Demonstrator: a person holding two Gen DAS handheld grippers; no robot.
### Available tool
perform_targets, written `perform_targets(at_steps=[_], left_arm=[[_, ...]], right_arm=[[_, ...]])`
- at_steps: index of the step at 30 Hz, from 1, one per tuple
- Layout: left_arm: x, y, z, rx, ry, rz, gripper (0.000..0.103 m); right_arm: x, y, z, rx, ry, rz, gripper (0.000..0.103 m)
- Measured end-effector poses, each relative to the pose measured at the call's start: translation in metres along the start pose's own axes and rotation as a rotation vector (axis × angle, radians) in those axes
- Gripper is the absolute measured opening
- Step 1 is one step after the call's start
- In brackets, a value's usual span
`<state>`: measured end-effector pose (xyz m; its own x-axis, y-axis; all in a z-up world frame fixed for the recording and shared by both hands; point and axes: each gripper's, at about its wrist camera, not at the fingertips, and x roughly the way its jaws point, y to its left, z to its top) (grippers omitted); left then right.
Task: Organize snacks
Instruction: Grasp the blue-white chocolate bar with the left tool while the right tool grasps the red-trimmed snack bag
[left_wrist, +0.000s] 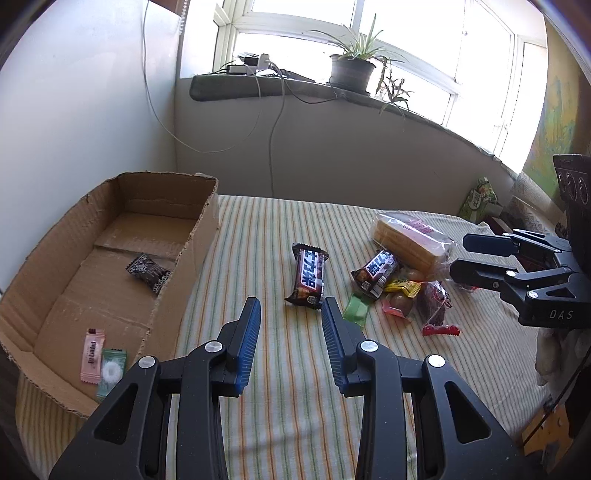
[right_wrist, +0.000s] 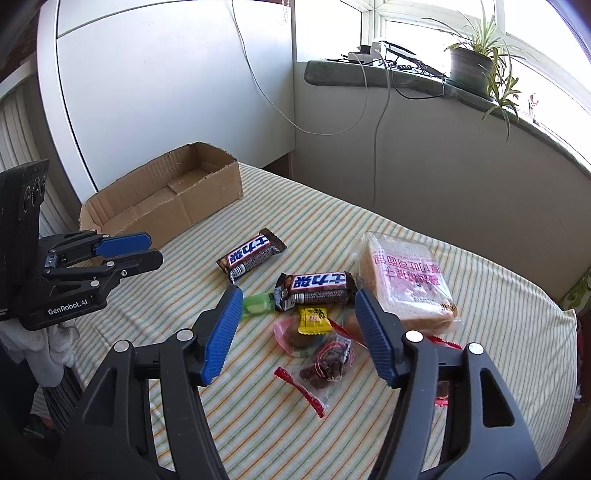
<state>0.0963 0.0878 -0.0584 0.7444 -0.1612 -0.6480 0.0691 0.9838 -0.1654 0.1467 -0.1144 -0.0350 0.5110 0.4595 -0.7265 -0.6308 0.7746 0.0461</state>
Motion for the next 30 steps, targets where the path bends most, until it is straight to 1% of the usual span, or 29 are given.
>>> perform_targets(at_steps=[4,5,7,12,16,19,22,26,30], left_arm=[[0.014,-0.007,0.002,-0.005,0.022,-0.025,0.033],[0.017,-0.008,0.003,-0.006,0.029,-0.031,0.037],[0.025,-0.012,0.005,-0.005,0.039,-0.043,0.04],[0.045,-0.021,0.01,0.014,0.064,-0.045,0.04],[0.06,-0.022,0.015,0.01,0.085,-0.061,0.04],[0.072,-0.023,0.018,0.02,0.103,-0.051,0.04],[0.08,-0.021,0.019,0.025,0.113,-0.033,0.04],[0.084,-0.019,0.024,0.013,0.114,-0.028,0.04],[0.092,-0.018,0.025,0.022,0.133,-0.014,0.04]], right_arm=[[-0.001,-0.011,-0.019,0.037,0.033,-0.007,0.066],[0.0,-0.013,-0.024,0.05,0.04,-0.008,0.066],[0.002,-0.019,-0.032,0.078,0.059,-0.008,0.066],[0.017,-0.027,-0.048,0.122,0.113,0.001,0.066],[0.029,-0.032,-0.048,0.17,0.131,0.024,0.066],[0.037,-0.035,-0.046,0.193,0.142,0.035,0.066],[0.044,-0.036,-0.044,0.205,0.152,0.041,0.066],[0.051,-0.035,-0.043,0.207,0.163,0.038,0.066],[0.058,-0.032,-0.041,0.2,0.173,0.041,0.064]])
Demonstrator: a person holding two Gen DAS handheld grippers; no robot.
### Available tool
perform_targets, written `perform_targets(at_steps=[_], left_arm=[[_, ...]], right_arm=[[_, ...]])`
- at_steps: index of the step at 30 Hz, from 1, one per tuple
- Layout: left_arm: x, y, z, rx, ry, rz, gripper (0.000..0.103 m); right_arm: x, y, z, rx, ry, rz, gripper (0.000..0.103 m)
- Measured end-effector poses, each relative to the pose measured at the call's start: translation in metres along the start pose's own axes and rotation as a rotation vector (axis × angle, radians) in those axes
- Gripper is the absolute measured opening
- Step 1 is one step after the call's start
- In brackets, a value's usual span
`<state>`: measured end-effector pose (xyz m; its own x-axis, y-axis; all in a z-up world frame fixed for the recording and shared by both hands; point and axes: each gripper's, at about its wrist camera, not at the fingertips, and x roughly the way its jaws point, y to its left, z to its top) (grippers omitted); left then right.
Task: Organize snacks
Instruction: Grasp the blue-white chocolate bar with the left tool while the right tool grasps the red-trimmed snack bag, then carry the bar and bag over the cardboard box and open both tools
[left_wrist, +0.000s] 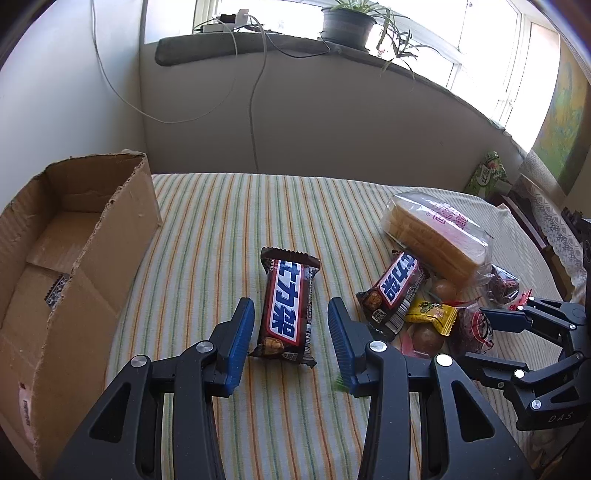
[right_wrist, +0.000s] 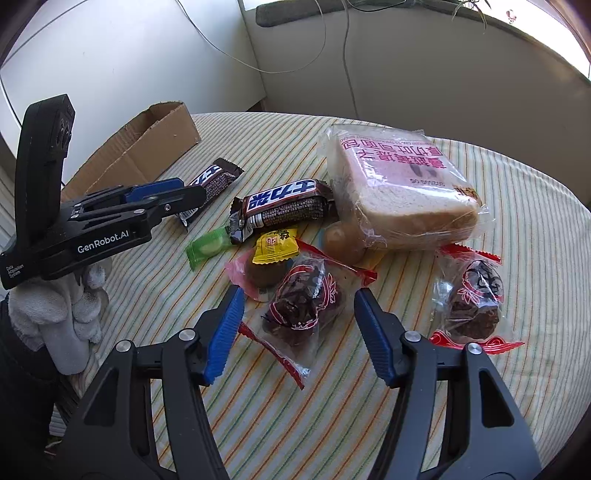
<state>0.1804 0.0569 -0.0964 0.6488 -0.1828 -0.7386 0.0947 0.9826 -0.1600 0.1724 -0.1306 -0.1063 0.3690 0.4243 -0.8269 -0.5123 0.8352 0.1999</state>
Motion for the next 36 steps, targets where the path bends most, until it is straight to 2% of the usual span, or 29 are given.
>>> perform_targets(at_steps=[3,6,7,9,16,28,36], left_arm=[[0.004,0.002,0.001,-0.007,0.007,0.005,0.04],[0.006,0.002,0.0,-0.003,0.014,0.003,0.027],[0.006,0.002,0.0,0.0,0.013,0.006,0.027],[0.006,0.0,0.0,0.004,0.009,0.005,0.027],[-0.009,-0.003,-0.003,0.0,-0.023,-0.005,0.027],[-0.055,0.009,-0.011,-0.016,-0.109,-0.002,0.027],[-0.087,0.03,-0.019,-0.043,-0.166,0.033,0.027]], right_arm=[[0.001,0.001,0.0,0.002,-0.001,-0.002,0.061],[0.001,0.0,0.0,0.007,0.001,0.003,0.056],[0.0,-0.001,0.0,0.01,0.001,0.005,0.055],[-0.002,-0.003,-0.001,0.017,0.0,0.016,0.046],[-0.01,-0.009,-0.004,0.026,-0.006,0.023,0.036],[-0.042,-0.002,-0.009,0.014,-0.07,0.02,0.034],[-0.056,0.026,0.005,-0.033,-0.116,0.043,0.034]])
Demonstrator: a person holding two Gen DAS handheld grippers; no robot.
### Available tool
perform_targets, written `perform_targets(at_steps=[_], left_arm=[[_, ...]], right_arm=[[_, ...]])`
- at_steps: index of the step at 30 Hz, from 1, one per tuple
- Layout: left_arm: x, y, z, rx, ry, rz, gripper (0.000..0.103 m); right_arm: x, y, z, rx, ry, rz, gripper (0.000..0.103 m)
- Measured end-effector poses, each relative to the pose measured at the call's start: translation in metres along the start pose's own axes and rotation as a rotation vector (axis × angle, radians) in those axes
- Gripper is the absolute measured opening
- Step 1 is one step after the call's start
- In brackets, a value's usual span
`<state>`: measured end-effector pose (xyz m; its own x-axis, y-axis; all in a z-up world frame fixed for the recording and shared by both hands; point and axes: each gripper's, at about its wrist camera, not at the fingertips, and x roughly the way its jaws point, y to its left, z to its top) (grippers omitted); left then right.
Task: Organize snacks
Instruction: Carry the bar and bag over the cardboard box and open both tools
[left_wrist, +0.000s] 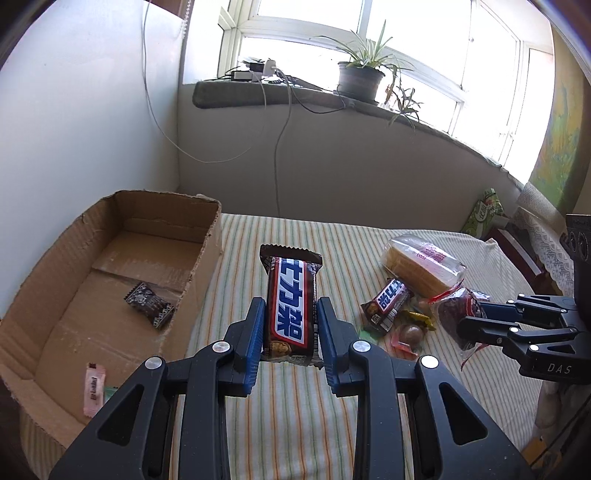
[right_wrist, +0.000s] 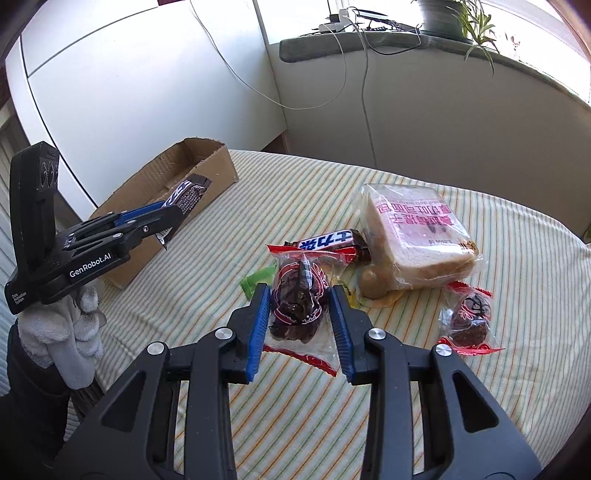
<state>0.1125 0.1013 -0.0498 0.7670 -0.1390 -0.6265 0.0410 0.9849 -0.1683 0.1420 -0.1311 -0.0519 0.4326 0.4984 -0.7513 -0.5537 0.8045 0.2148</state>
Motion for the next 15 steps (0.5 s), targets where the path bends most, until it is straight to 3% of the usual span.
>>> perform_targets(at_steps=[15], left_arm=[[-0.037,0.051,0.001,-0.06,-0.06,0.095,0.027]], right_arm=[[0.024,0.069,0.046,-0.126,-0.046,0.066,0.034]])
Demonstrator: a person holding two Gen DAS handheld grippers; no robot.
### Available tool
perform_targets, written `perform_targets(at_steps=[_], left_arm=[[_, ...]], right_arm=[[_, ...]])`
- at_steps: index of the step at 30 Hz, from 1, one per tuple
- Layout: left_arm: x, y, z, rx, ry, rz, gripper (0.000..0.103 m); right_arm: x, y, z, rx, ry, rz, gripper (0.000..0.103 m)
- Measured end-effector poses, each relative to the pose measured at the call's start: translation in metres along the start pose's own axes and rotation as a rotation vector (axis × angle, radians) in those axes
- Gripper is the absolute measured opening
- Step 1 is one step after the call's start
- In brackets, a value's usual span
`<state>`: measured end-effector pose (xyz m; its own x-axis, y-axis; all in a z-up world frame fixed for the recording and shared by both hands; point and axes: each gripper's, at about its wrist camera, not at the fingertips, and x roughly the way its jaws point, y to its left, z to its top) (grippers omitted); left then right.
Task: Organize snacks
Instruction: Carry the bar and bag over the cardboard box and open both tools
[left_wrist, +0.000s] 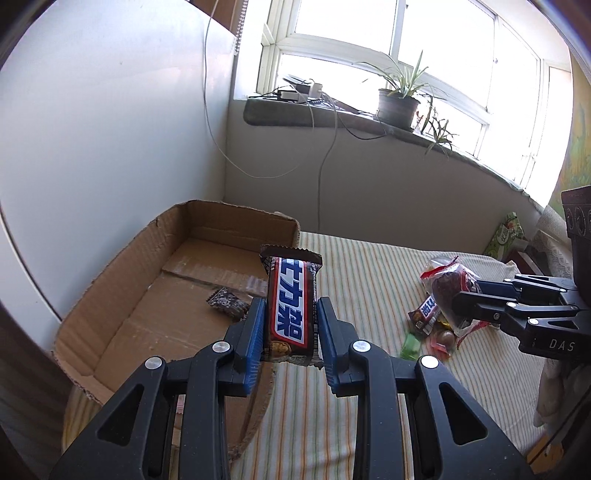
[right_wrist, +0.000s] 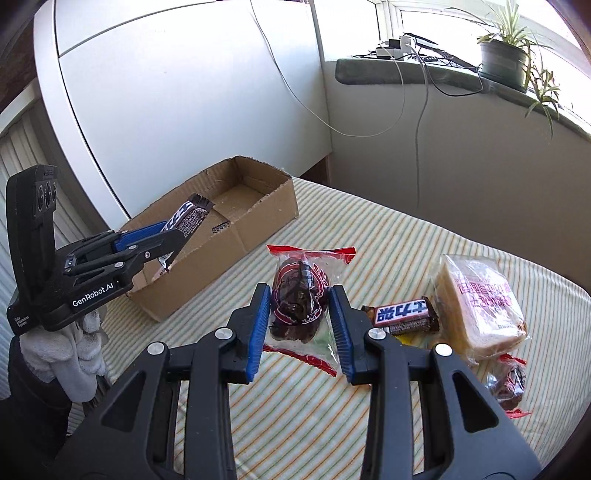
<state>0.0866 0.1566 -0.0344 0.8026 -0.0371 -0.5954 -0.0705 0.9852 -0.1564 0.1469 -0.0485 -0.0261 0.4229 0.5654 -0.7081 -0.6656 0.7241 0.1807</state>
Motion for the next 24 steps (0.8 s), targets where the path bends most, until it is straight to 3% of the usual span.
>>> perform_targets(at_steps=[24], left_arm=[[-0.002,0.082,-0.002,-0.088,0.0,0.131,0.027]], right_arm=[[0.084,0.068,0.068,-0.122,0.027,0.081,0.034]])
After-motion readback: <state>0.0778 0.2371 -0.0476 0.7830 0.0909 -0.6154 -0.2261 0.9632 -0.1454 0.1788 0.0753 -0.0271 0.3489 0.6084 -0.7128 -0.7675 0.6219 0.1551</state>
